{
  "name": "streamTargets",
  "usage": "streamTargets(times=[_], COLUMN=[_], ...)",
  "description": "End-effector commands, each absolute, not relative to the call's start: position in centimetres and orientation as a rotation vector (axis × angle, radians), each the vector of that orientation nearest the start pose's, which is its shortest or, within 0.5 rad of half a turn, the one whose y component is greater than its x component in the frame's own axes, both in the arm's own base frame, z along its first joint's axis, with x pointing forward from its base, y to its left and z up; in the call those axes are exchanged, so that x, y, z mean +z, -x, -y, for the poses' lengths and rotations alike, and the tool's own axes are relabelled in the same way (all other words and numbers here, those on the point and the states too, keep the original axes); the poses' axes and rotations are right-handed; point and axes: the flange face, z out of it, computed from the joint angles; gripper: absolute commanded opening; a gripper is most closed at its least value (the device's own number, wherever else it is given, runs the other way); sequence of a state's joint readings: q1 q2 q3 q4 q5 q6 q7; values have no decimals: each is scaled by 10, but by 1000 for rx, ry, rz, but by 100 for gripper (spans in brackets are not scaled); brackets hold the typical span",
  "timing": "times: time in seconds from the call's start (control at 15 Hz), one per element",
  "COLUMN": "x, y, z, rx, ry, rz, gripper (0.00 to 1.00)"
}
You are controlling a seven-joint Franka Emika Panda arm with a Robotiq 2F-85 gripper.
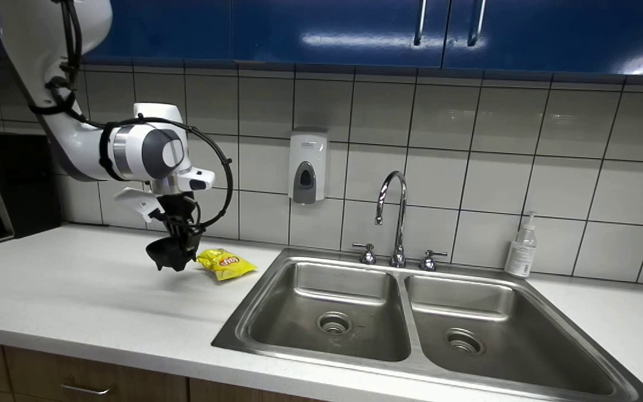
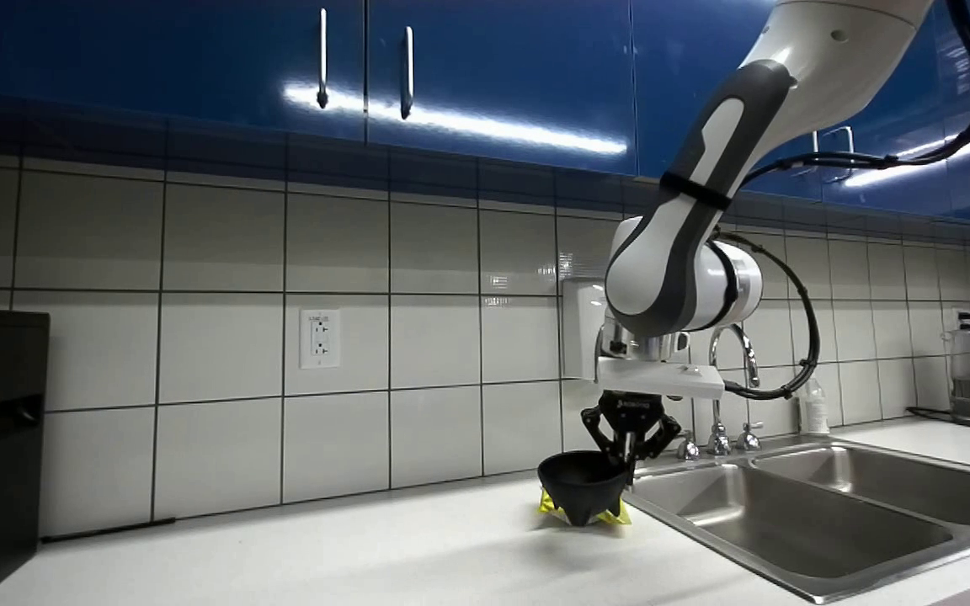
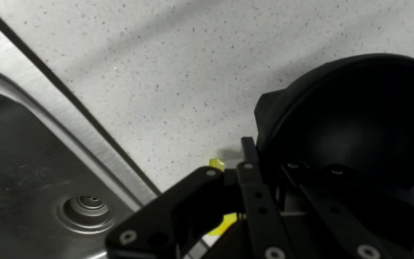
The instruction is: Place the bowl in the sink
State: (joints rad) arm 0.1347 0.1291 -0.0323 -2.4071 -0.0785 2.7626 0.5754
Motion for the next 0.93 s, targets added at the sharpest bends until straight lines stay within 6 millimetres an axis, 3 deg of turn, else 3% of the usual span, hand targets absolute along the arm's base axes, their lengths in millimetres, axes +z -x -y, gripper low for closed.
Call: streamTargets(times=[0.0,0.87], x=[298,305], y=[-516,-528], z=[-16,117], rx=[-393,-425], ry=[2982,2867], rz=[-682,-918], gripper=[2,2])
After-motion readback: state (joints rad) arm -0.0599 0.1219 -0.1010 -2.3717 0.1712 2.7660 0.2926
